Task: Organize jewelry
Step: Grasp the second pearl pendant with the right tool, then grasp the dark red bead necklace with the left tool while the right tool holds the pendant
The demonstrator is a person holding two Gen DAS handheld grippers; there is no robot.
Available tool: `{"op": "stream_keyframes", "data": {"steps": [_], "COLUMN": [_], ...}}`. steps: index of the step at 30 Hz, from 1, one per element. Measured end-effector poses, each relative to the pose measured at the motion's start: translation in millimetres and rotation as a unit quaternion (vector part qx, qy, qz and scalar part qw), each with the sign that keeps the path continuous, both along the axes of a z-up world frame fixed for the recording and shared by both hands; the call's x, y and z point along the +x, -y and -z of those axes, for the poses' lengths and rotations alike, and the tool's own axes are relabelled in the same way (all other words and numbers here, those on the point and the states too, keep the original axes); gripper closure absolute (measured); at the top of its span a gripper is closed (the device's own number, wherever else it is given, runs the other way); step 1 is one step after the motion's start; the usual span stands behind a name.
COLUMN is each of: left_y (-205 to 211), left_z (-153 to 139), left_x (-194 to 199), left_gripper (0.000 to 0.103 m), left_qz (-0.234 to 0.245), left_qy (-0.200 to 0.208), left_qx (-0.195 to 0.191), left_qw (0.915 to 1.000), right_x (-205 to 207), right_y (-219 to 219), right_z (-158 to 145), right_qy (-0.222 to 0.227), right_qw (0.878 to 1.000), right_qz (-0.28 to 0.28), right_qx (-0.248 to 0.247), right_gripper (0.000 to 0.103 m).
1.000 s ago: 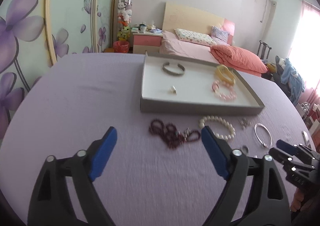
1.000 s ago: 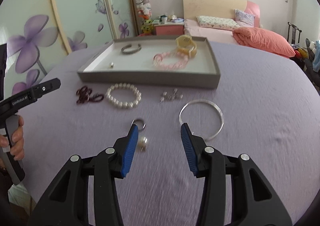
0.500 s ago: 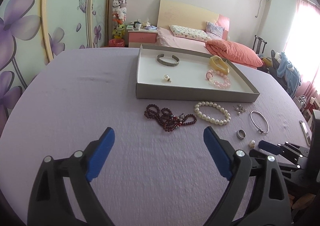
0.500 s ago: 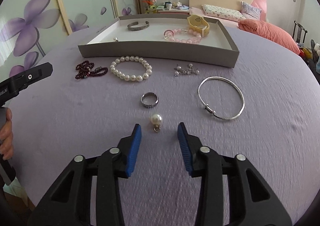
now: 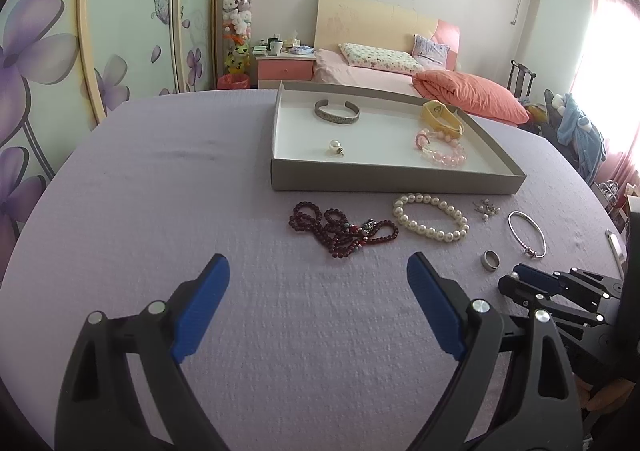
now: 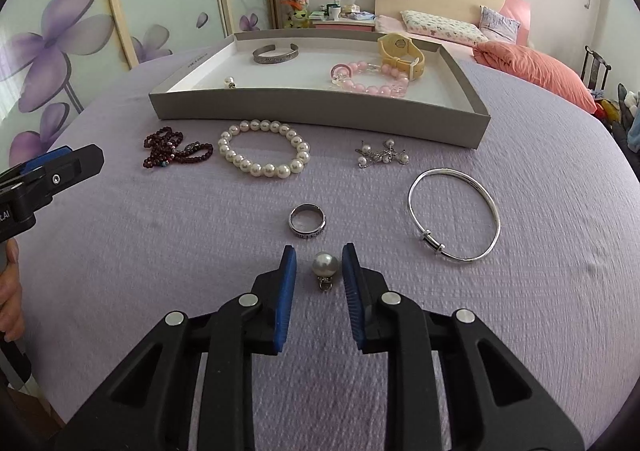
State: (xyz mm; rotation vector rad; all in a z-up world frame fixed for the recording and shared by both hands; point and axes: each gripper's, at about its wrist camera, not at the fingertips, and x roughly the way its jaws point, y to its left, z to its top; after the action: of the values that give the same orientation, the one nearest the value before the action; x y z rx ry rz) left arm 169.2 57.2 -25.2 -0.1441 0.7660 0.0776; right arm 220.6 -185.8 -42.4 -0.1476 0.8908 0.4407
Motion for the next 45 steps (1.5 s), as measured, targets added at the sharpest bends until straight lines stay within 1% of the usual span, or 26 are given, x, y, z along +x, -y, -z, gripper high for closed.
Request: {"op": "stream_keyframes", "data": {"steps": [2,4,6,10,16,21,25,31,32,33,34,36,37,39,41,45], "left_y": [2,3,5,11,20,28,30,28,28,28,30,33,35,38,40,36], "left_z": [1,2,4,9,23,35,42,43,43,42,41,40,39,38,37,36], "left_x": [1,3,7,14,39,57,66,79,80,79,80,79,78,76,74,68], "left_gripper": [0.013,0.013,0.013,0.013,0.013,0.013,0.013,0.013,0.017,0.024,0.028,0.043,0.048,0.077,0.089,0.091], "left_qz": [0.001,0.002,0.004,0.013,0.024,0.023,0.019,0.010,0.011,0.012,0.017,0.025,0.032,0.040,0.044,0.039], "left_qy": [-0.002,-0.006,-0.011,-0.024,-0.061,-0.081,-0.090,-0.092,-0.090,-0.088,-0.085,-0.081,-0.077,-0.073,-0.071,-0.069], "left_qx": [0.002,0.004,0.006,0.016,0.019,0.040,0.050,0.047,0.047,0.047,0.049,0.051,0.052,0.056,0.060,0.050], "left_qw": [1.0000,1.0000,0.9999,0.9995,0.9977,0.9957,0.9946,0.9946,0.9948,0.9949,0.9951,0.9951,0.9951,0.9949,0.9947,0.9956], "right_x": [0,0,0,2,9,14,19,22,23,23,23,23,23,23,22,19], "right_y": [0,0,0,8,24,30,34,35,34,35,35,34,34,33,34,33], "right_z": [0,0,-1,-2,-11,-14,-14,-14,-15,-15,-16,-16,-16,-16,-16,-18], "right_qy": [0.000,0.001,0.002,-0.008,-0.008,-0.006,-0.008,-0.012,-0.012,-0.013,-0.013,-0.014,-0.014,-0.017,-0.017,-0.014], "right_qw": [1.000,1.000,1.000,1.000,0.999,0.999,0.998,0.998,0.998,0.998,0.998,0.998,0.998,0.997,0.997,0.997], "right_qz": [0.000,-0.001,-0.004,0.007,0.021,0.028,0.031,0.030,0.030,0.030,0.029,0.028,0.029,0.028,0.027,0.024], "right_qx": [0.001,0.000,-0.003,0.012,0.032,0.040,0.047,0.055,0.056,0.057,0.058,0.060,0.061,0.065,0.065,0.066], "right_gripper": [0.078,0.089,0.089,0.090,0.090,0.090,0.090,0.090,0.090,0.090,0.090,0.090,0.090,0.090,0.090,0.090]}}
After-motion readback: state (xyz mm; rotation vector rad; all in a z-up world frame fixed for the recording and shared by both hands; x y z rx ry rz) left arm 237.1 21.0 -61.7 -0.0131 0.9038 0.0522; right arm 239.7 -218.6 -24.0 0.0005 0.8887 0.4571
